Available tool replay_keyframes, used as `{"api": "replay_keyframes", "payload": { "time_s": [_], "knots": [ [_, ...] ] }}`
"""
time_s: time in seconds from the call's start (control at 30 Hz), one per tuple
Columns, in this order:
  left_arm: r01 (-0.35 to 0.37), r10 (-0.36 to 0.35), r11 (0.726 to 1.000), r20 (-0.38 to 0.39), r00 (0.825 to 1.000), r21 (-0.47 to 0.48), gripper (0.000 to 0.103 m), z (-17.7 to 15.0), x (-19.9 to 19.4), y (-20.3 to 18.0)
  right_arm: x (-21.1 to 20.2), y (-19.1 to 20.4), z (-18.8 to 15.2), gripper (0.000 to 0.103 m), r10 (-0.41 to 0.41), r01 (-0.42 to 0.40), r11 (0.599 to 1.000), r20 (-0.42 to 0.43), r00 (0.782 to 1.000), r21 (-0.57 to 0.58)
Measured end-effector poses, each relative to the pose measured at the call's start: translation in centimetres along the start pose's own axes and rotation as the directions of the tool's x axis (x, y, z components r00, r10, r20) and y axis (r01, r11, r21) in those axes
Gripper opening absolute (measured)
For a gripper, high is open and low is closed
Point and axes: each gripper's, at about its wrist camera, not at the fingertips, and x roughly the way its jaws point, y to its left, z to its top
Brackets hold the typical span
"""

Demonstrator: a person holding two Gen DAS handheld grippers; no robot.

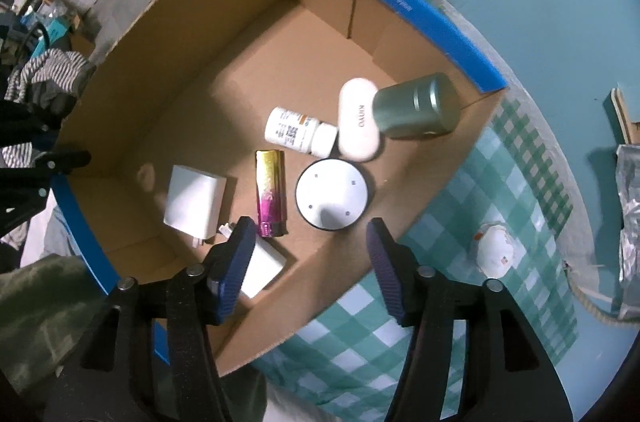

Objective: Organize rigid objects
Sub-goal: 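Move the right tool to the white octagonal case on the table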

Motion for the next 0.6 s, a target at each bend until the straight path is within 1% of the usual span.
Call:
{"api": "replay_keyframes", "payload": {
  "time_s": [0.17,0.33,0.6],
  "knots": [
    [-0.001,0.001,1.000,-0.001,1.000,-0.005,0.012,0.0,0.0,0.0,-1.5,-1.1,-0.3,0.064,-0.004,0.003,1.000,0.032,0.999,0.027],
    [0.000,0.000,1.000,-0.001,1.000,-0.007,0.012,0.2,-0.1,0.0,-2.7,-3.1,-0.6,0.066,-0.014,0.010,0.998,0.058,0.998,0.066],
    [-0.003,0.003,1.000,-0.001,1.000,-0.008,0.012,0.2,-0.1,0.1,-2.6,-7.7,-1.9,0.067,-0.032,0.024,0.985,0.048,0.998,0.170]
  ]
}}
